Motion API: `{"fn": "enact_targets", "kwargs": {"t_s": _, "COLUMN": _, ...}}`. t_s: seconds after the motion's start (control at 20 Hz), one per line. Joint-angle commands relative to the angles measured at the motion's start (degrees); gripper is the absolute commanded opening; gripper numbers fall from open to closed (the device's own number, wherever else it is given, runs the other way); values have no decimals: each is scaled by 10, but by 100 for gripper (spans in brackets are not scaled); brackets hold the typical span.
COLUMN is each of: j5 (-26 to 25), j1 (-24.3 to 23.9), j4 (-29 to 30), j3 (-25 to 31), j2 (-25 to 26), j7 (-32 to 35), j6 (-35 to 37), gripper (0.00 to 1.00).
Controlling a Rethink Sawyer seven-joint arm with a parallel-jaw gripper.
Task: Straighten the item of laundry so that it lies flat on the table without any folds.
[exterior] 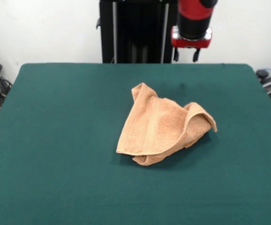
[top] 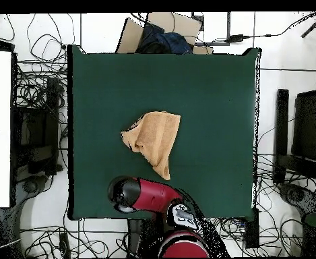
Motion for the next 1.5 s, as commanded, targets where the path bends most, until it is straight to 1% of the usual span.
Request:
{"fn": "enact_targets", "kwargs": {"t_s": 0.05, "j5": 34, "j1": 7, "j4": -65, "j3": 62, "j2": 13, "j7": 92, "j6": 56, "gripper": 100}}
{"fn": "enact_targets", "kwargs": {"t_s": 0.7, "j5": 36, "j1": 19, "j4": -58, "j3": 53, "j2": 2, "j7": 104, "j6": 60, "gripper": 100}}
{"fn": "enact_targets", "kwargs": {"t_s": 0.8, "j5": 32, "j1": 27, "j4": -65, "j3": 43, "j2": -2, "j7": 106, "j6": 74, "gripper": 100}}
{"fn": "enact_targets", "kwargs": {"t_s": 0.9, "j5": 21, "j1": 40, "j4": -86, "j3": 27, "j2": -5, "j7": 103, "j6": 114, "gripper": 100}}
{"fn": "enact_targets", "kwargs": {"t_s": 1.0, "j5": 19, "j1": 43, "j4": -96, "j3": 26, "j2": -6, "j7": 102, "j6": 132, "gripper": 100}}
{"fn": "enact_targets", "kwargs": {"t_s": 1.15, "j5": 21, "j1": 46, "j4": -110, "j3": 24, "j2": 2, "j7": 103, "j6": 139, "gripper": 100}}
{"fn": "enact_targets", "kwargs": {"t_s": 1.5, "j5": 33, "j1": 45, "j4": -116, "j3": 33, "j2": 16, "j7": 109, "j6": 124, "gripper": 100}}
